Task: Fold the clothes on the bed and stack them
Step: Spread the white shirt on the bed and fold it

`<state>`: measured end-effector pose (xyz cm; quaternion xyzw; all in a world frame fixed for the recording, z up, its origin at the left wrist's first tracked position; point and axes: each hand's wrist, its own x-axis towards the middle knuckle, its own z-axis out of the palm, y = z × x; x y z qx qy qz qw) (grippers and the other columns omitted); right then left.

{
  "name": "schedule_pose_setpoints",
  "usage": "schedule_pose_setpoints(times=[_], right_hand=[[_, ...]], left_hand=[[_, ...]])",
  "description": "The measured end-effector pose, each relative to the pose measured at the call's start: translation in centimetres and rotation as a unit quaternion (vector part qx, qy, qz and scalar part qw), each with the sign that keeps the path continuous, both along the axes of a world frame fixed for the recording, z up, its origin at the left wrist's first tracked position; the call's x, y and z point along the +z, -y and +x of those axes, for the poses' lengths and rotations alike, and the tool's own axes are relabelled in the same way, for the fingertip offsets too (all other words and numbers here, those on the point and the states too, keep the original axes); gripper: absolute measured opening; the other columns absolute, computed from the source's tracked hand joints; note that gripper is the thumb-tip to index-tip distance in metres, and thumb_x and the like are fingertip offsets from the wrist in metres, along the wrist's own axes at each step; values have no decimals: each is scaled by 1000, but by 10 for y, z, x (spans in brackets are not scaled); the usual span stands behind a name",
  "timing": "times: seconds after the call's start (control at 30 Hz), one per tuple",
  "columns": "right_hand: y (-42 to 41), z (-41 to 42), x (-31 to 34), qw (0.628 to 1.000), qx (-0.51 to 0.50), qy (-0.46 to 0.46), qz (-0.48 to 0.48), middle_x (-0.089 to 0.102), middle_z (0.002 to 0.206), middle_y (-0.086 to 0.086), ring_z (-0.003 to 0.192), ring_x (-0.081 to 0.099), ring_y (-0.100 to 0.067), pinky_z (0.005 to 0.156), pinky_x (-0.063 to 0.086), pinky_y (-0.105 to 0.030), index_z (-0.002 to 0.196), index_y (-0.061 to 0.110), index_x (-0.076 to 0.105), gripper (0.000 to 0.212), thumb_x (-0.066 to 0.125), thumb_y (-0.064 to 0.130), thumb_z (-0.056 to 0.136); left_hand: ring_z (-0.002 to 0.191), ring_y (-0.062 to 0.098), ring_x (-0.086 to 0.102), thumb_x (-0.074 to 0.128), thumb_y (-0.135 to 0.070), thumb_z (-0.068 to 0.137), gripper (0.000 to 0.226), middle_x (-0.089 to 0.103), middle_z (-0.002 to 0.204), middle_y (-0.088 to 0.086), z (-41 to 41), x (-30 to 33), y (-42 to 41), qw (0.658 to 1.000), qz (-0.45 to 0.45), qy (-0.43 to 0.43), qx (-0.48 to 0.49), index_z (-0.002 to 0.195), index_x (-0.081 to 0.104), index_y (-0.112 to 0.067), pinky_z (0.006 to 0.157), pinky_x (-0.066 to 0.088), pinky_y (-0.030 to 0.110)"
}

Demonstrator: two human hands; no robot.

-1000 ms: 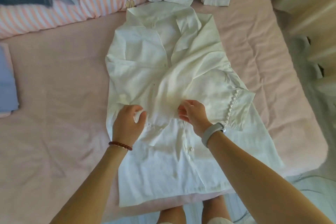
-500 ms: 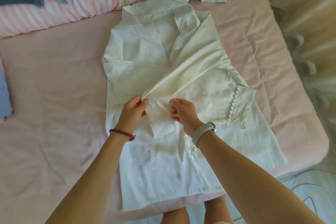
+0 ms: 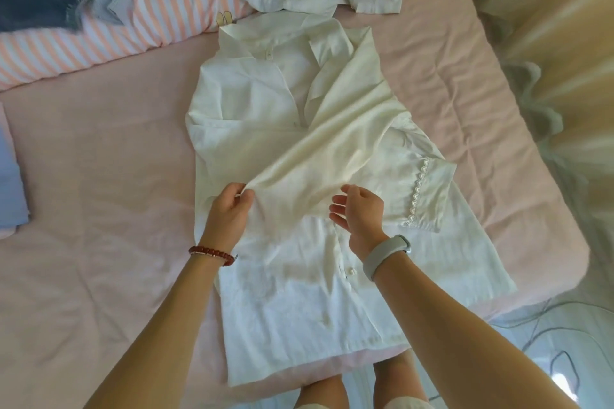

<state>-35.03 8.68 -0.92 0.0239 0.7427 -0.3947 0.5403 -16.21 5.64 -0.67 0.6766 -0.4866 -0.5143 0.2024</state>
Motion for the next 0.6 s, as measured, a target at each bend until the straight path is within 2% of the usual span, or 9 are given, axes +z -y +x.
schedule_pose_setpoints(times=[0.1,0.17,0.27,0.37,0.43,0.5,0.6], right_hand=[[-6,-11,-1,997,-48,62,-6,60,79,-8,68,59,-19,66,55,-28,89,9,60,21,40,10,96],[-8,-8,-1,992,-3,120,-25,64,84,-9,74,63,-20,68,55,-30,93,9,60,15,47,17,96],[-6,7,-2,977,71,199,-36,64,87,-6,82,62,-19,73,54,-31,96,9,62,19,57,27,91],[-1,17,-2,975,49,213,-28,64,91,-2,87,59,-16,72,49,-28,98,12,61,15,61,22,88],[0,16,-2,985,43,165,-29,64,87,-1,82,59,-16,67,48,-24,92,11,61,7,60,15,87],[-4,12,0,989,49,131,-48,63,81,-1,75,59,-15,61,49,-20,87,10,61,3,59,12,87],[-16,5,5,989,40,125,-63,63,89,-6,81,62,-19,66,53,-25,103,4,58,15,54,11,90]], left_hand=[[61,14,42,46,-19,96,15,44,68,3,-2,-2,1,1000,9,-18,11,89,54,-10,60,37,19],[74,22,51,47,-22,95,16,51,80,11,-5,-2,-2,996,53,-66,33,91,55,-8,71,42,34],[84,24,55,54,-28,89,21,54,90,11,-13,-2,-9,980,132,-139,55,94,55,-8,78,45,42],[80,20,58,54,-26,88,15,58,83,5,-19,-5,-16,974,145,-158,74,85,55,-11,70,48,34],[76,14,59,49,-20,94,13,60,82,-2,-18,-7,-17,976,120,-146,111,83,55,-17,63,48,27],[77,11,58,46,-19,95,12,59,85,-4,-13,-9,-15,979,92,-118,142,88,55,-20,64,47,24],[78,11,52,43,-23,96,11,53,83,-6,-12,-8,-13,992,70,-49,91,99,52,-17,68,43,21]])
